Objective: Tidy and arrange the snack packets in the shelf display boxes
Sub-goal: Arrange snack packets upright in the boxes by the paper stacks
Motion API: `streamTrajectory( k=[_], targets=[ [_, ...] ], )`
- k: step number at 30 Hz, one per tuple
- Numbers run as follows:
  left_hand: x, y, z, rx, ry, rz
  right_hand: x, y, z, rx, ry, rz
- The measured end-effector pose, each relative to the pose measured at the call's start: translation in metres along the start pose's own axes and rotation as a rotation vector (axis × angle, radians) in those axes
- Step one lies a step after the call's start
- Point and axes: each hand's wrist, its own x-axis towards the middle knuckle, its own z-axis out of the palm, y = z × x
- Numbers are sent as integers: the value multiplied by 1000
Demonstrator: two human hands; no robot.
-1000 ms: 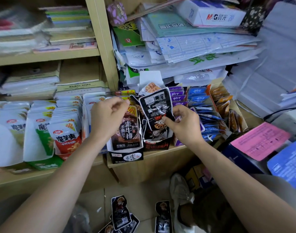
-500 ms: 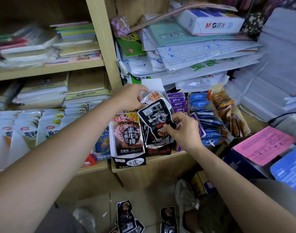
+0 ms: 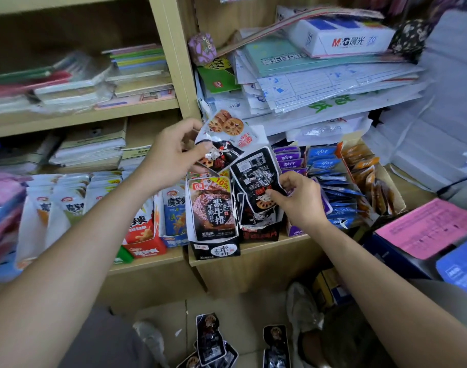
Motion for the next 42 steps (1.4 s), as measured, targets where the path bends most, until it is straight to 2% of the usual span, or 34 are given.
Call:
streamTrajectory(
  k=[3, 9, 15, 19, 23, 28, 32, 35, 42],
  targets=[
    [-21, 7, 1, 99, -45, 49, 2, 0, -1, 8, -8, 23],
    [-32, -9, 33, 123, -61, -55, 8, 4, -4, 66, -3, 62],
    [-22, -21, 80, 437, -30, 121, 13, 6, -4, 148, -8, 103],
    [-16, -18, 99, 603, -89, 216, 13, 3, -6, 365, 134, 167],
    [-16, -30, 104, 520, -17, 190, 17, -9, -31, 515, 244, 145],
    [-16, -48, 105, 535, 100, 177, 11, -11, -61, 565, 186, 89],
    [-14, -50, 105, 318, 123, 47, 12, -5, -70, 380, 265, -7],
    [-12, -54, 105, 198, 123, -3, 14, -2, -76, 300, 234, -46],
    [-6, -60, 96, -32, 85, -106, 6, -4, -85, 416, 104, 94]
  ],
)
